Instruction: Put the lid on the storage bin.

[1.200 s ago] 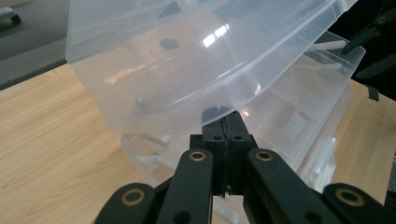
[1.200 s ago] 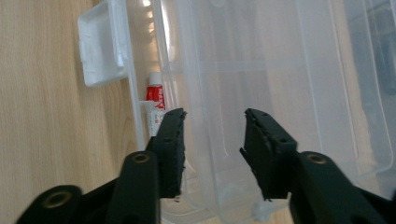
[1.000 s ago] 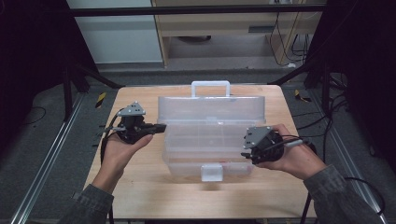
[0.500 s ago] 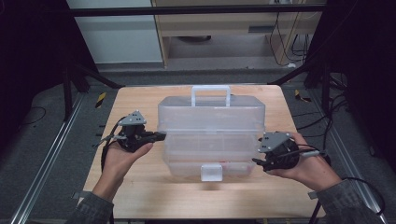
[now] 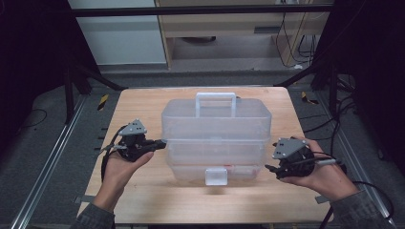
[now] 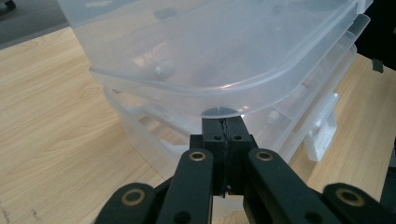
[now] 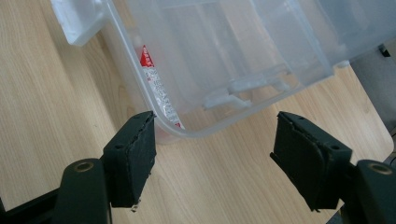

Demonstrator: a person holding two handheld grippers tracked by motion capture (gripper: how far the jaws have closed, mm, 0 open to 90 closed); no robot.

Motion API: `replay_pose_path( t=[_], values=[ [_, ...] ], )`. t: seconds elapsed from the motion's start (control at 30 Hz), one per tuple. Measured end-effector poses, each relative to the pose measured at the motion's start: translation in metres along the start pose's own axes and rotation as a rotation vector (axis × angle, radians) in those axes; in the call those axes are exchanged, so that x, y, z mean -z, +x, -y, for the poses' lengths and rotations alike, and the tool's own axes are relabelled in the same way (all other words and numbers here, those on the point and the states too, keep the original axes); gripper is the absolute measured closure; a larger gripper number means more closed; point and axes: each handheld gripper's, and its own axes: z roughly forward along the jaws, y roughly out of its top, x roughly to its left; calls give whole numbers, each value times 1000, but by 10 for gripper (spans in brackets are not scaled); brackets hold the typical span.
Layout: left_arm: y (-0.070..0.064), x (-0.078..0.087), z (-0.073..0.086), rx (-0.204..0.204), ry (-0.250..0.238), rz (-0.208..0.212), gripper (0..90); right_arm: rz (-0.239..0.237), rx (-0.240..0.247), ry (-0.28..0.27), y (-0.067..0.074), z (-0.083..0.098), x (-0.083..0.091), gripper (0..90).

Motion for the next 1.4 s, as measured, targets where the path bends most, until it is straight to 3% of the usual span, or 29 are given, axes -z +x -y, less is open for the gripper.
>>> replay_pose_path(
  t=[0.4, 1.4],
  values=[
    [1, 3, 7, -19, 13, -26, 898, 24, -27, 25, -1, 12, 2, 261],
    [-1, 1, 24, -29, 43, -31, 899, 23, -51, 48, -1, 26, -4, 252]
  ],
)
